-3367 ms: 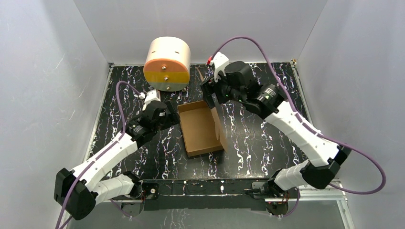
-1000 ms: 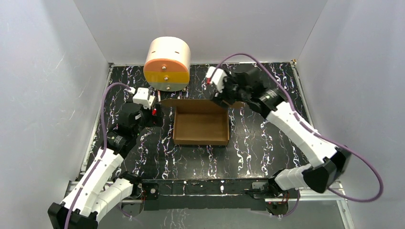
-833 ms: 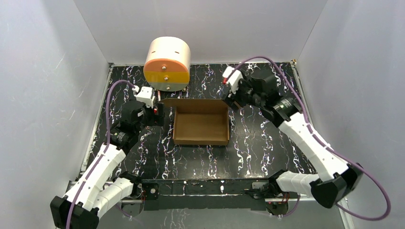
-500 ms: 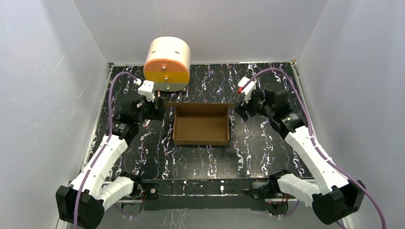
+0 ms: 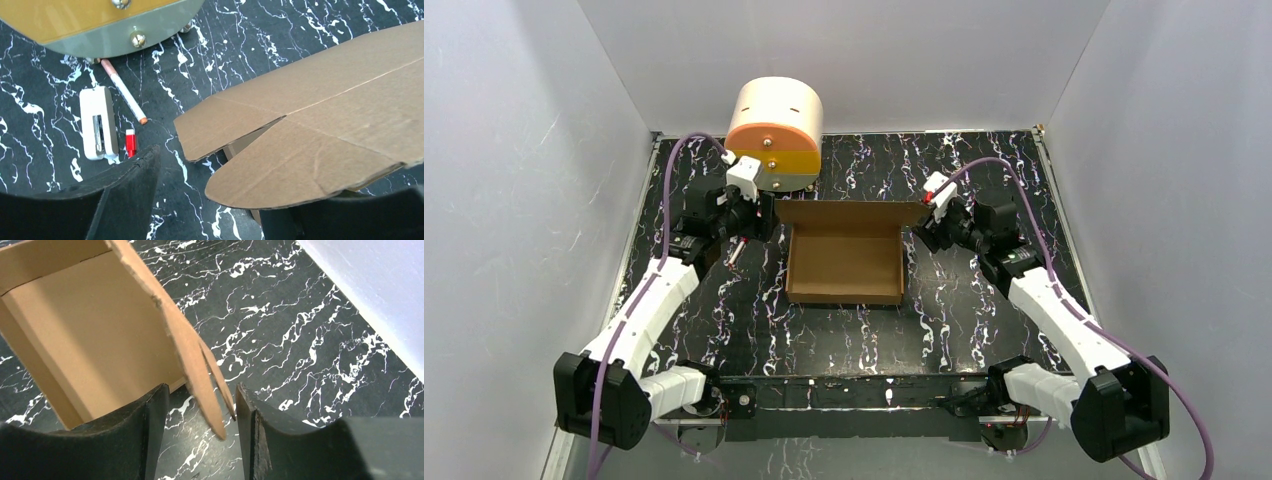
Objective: Fold the paper box
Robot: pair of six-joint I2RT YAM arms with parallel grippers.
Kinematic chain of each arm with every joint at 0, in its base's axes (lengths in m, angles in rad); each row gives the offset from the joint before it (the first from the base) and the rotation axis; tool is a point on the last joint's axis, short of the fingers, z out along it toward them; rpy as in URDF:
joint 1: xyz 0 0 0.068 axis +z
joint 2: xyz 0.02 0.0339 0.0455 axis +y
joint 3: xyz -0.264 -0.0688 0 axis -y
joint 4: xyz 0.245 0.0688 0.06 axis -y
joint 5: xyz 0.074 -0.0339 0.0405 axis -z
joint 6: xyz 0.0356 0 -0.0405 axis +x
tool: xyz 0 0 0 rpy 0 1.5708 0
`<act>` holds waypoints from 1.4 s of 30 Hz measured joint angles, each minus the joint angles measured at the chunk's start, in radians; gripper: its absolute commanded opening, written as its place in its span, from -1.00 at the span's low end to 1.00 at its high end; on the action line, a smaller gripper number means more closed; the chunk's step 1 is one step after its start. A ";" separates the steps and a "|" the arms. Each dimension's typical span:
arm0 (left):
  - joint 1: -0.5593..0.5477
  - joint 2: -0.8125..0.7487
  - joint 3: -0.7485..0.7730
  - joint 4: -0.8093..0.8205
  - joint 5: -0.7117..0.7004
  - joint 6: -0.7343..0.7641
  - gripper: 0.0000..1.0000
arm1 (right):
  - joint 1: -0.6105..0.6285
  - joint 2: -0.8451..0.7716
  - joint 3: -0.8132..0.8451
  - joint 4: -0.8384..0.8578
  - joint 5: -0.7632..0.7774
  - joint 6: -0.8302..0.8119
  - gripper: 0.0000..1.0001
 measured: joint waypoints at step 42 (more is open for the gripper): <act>0.031 0.093 0.050 0.068 0.286 -0.135 -0.56 | -0.019 -0.143 -0.087 0.098 0.129 0.187 0.07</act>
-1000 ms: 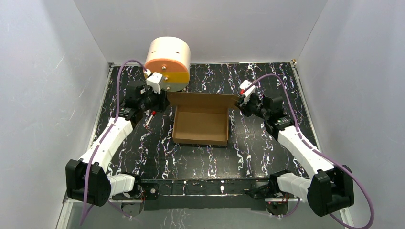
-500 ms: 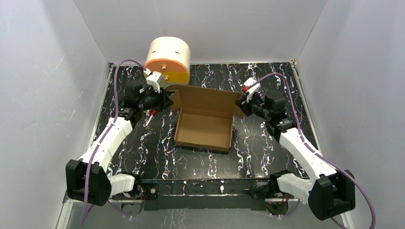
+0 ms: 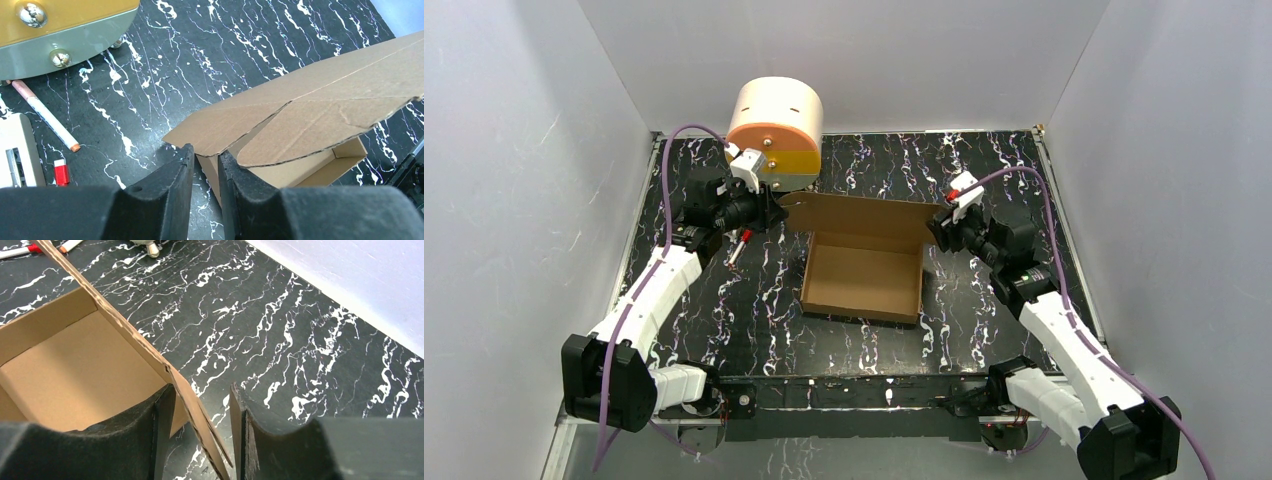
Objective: Fold the paper box
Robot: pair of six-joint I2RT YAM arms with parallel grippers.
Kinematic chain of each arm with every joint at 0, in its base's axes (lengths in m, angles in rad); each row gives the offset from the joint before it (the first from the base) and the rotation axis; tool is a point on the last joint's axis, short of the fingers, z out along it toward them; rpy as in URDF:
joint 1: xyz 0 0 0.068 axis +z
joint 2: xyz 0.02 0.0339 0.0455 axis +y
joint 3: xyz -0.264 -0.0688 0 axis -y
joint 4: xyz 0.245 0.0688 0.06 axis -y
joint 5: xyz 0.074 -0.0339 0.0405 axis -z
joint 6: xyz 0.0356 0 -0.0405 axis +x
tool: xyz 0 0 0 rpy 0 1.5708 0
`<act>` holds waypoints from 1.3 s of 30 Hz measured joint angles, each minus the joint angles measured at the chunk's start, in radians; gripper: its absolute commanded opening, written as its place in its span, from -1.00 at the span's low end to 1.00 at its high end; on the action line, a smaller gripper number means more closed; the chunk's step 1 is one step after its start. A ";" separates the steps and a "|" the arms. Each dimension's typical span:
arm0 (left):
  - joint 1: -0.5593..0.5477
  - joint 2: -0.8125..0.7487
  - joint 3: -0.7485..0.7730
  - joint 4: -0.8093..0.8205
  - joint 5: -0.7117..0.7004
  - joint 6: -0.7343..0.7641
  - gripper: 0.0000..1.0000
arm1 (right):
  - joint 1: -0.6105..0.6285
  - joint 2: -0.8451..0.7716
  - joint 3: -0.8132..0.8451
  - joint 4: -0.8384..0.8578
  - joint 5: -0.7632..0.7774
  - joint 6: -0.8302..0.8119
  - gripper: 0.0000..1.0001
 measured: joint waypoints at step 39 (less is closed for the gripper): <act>-0.001 -0.010 -0.021 0.051 0.082 -0.139 -0.66 | 0.116 0.134 0.079 -0.073 0.114 0.116 -1.00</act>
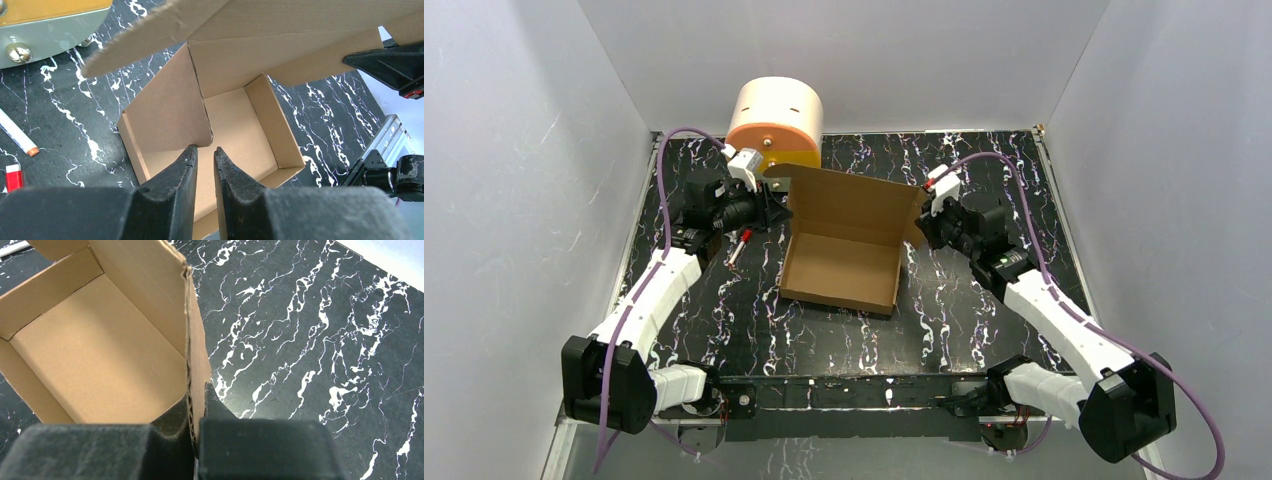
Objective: Fold the paper box
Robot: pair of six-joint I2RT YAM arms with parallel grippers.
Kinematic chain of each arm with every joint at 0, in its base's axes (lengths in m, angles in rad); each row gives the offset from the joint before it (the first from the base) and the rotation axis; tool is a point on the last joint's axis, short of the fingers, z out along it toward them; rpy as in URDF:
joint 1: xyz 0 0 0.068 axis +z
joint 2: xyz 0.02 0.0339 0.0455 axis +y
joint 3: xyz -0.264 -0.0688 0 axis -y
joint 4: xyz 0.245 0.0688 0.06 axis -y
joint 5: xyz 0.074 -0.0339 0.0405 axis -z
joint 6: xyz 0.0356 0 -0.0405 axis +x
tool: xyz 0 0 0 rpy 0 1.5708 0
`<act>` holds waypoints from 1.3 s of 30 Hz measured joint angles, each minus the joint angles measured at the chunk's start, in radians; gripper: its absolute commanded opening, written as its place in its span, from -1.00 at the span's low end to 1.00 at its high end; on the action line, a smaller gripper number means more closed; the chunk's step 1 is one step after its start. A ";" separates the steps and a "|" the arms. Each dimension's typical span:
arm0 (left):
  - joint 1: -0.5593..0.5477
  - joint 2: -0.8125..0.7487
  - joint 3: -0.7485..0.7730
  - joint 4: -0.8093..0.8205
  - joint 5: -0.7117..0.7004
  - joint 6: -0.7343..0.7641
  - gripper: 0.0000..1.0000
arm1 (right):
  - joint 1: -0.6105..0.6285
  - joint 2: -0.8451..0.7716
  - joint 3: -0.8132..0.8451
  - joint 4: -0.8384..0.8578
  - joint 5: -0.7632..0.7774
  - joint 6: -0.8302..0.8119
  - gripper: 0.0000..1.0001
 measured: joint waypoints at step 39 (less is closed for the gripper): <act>-0.085 -0.010 -0.053 0.056 -0.097 -0.111 -0.32 | 0.189 0.217 0.209 -0.063 0.340 0.272 -0.88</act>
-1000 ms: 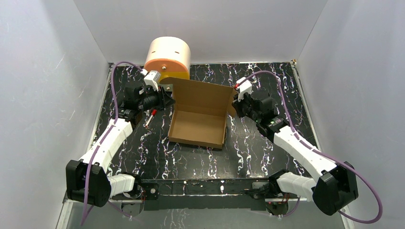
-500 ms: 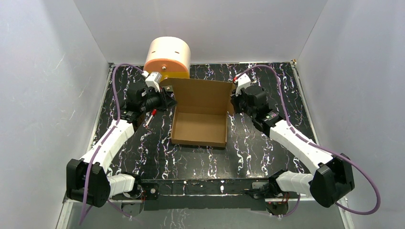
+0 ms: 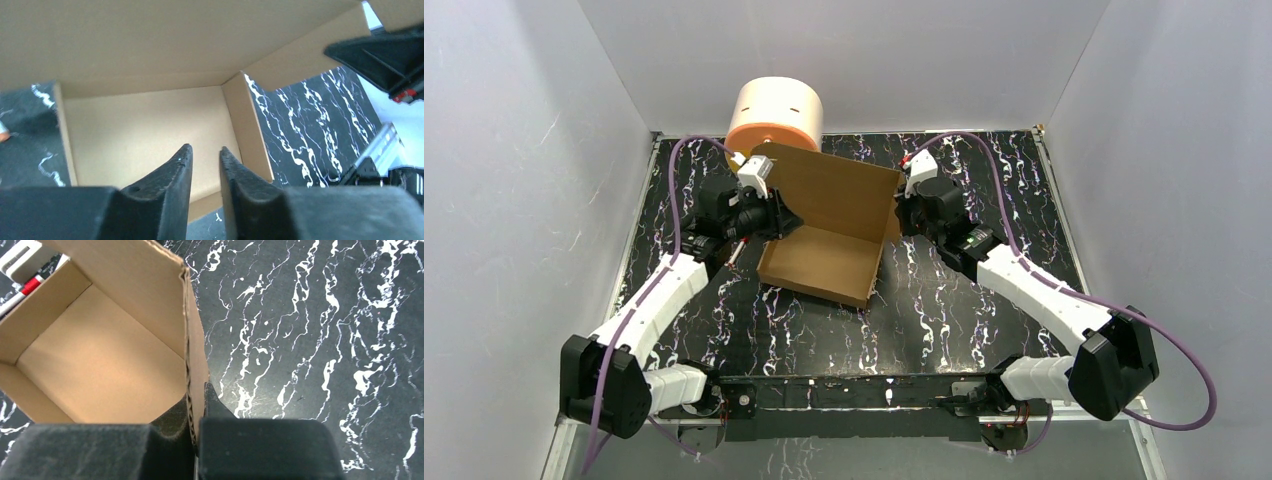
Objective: Fold the paper box
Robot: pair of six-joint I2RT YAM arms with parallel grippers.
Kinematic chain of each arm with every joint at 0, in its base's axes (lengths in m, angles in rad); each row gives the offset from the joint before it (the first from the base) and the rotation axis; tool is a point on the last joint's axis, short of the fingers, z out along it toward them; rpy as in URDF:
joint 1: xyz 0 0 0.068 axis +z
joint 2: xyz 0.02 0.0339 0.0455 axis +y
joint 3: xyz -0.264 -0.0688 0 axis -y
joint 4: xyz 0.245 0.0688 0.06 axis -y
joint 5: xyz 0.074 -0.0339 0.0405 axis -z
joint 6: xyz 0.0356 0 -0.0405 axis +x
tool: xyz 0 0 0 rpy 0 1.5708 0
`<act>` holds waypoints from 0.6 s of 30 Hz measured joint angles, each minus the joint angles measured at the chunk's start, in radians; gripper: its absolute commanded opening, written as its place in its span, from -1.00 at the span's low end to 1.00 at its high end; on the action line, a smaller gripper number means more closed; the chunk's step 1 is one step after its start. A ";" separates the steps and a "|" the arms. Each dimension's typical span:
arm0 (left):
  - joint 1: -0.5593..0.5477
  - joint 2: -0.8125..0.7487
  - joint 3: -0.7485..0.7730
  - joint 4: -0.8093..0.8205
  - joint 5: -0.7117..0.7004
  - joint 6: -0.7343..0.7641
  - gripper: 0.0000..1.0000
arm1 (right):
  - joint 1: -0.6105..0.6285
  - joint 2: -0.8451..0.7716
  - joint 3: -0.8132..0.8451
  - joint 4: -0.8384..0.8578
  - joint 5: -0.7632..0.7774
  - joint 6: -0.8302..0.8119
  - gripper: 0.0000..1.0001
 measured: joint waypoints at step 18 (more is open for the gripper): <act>0.164 0.006 0.077 -0.092 -0.221 0.279 0.19 | -0.149 -0.055 -0.009 -0.077 -0.312 -0.401 -1.00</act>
